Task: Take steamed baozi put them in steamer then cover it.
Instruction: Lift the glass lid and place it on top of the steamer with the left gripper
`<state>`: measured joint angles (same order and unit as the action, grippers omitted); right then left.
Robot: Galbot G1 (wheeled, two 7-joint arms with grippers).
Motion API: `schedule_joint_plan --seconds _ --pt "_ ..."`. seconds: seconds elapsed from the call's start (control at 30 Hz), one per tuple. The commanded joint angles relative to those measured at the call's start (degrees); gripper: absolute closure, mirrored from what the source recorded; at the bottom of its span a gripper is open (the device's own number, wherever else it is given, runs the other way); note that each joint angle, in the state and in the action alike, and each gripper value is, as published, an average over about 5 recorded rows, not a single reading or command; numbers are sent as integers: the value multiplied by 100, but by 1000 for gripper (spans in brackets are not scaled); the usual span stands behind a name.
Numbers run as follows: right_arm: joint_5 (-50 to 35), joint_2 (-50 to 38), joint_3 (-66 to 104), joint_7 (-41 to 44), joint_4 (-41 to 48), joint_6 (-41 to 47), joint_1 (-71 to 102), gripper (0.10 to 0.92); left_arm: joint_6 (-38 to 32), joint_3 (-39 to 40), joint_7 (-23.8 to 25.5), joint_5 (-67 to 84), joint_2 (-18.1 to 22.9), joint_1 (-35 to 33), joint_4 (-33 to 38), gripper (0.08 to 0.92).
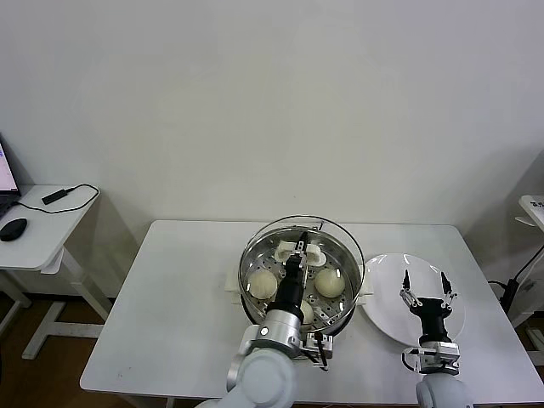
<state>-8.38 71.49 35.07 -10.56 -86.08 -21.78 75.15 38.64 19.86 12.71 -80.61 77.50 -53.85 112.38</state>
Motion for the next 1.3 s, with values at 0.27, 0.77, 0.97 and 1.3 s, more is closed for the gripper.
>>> schedule_joint_plan --seconds 0.27,0.77,0.97,1.3 --pt "10 16 24 5 100 -2 -47 203 278 54 250 -400 368 76 -436 811" --pt "19 10 22 3 149 -1 -99 203 236 29 548 -637 356 38 -450 811" --pt "18 11 21 2 155 -1 -109 203 190 46 622 -730 366 36 -516 811" --pt "17 5 21 0 154 2 -110 203 142 19 647 -819 423 42 -616 811"
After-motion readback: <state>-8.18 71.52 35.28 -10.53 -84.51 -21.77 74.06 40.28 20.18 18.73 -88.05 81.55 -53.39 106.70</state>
